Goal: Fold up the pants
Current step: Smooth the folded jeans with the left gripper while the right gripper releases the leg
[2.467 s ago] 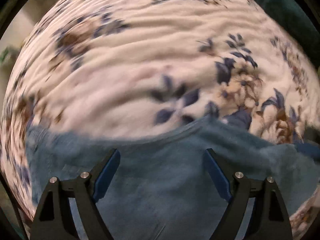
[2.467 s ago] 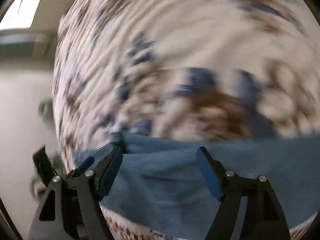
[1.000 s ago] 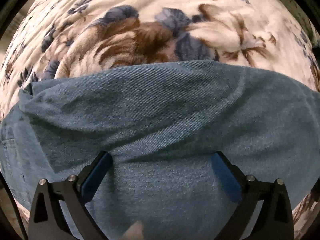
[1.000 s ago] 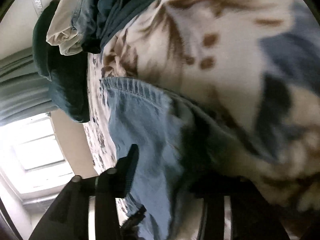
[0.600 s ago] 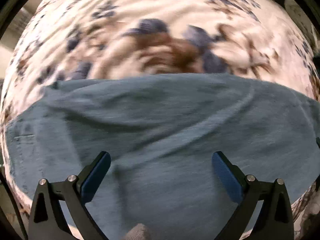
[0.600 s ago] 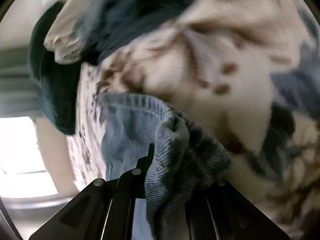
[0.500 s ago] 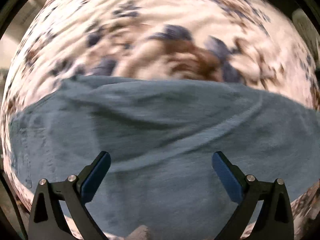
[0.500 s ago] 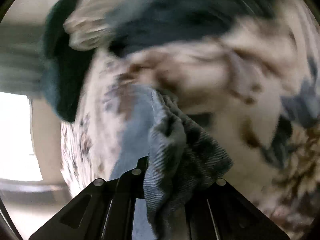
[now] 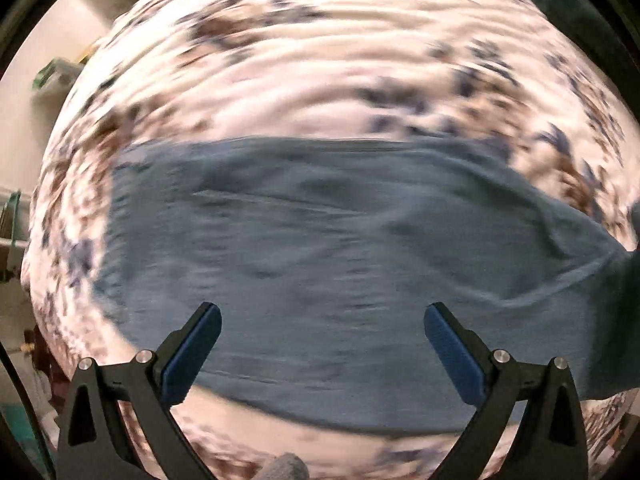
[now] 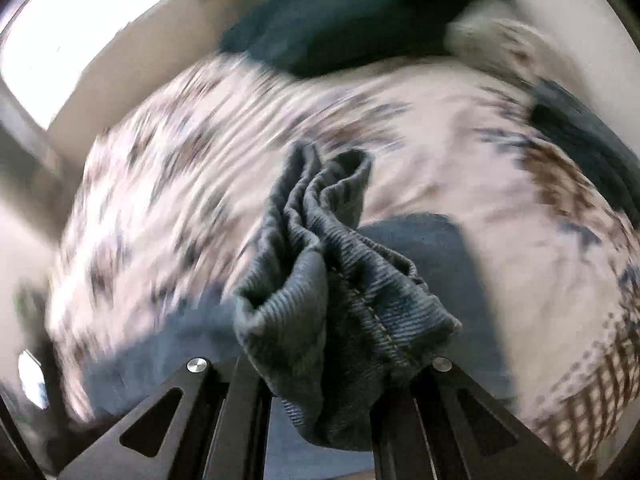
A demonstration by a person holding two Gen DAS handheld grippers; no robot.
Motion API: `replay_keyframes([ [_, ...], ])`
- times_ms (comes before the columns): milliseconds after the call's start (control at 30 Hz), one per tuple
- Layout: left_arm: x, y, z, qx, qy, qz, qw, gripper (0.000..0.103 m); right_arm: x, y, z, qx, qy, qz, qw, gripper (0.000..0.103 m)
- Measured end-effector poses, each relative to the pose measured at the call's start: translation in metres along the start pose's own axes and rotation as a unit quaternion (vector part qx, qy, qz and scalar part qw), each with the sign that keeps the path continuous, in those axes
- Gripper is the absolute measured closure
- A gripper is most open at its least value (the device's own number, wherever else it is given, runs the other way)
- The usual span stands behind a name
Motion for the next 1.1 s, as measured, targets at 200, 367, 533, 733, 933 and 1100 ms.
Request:
replay_keyframes([
  [200,0.078,-0.014,0.017,0.006,0.036,-0.005,0.9993,0.000,0.147,-0.068,-0.088,0.086,0.146,-0.012,0.985,0.095],
  [367,0.072,-0.019,0.023,0.014,0.025,-0.021,0.9994,0.000,0.155,-0.091,-0.120,0.128,0.181,-0.017,0.975,0.088],
  [533,0.042,-0.013,0.038,0.030,0.025,-0.083,0.9957,0.000,0.139,-0.068,-0.114,0.183,0.095,0.161,0.965,0.023],
  [733,-0.034,-0.018,0.046,0.060,-0.004,-0.152,0.9866,0.000,0.068,-0.003,-0.103,0.177,0.001,0.229,0.957,0.023],
  [933,-0.120,-0.064,0.016,0.126,-0.132,-0.138,0.9735,0.006,-0.033,-0.004,-0.098,0.177,-0.057,0.143,0.972,0.023],
  [1100,-0.125,-0.043,0.006,0.061,-0.160,-0.140,0.9751,0.082,-0.085,-0.019,-0.092,0.178,-0.098,0.119,0.972,0.023],
])
Point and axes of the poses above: each gripper's, at about its wrist camera, not at the fingertips, and y roughly against the way its jaws point, x to its left, z to its top, the point moved 6 cm from there along -y, roughly the way its jaws point, and after that the axes turned 14 degrees about y, right-handed, at the moved point
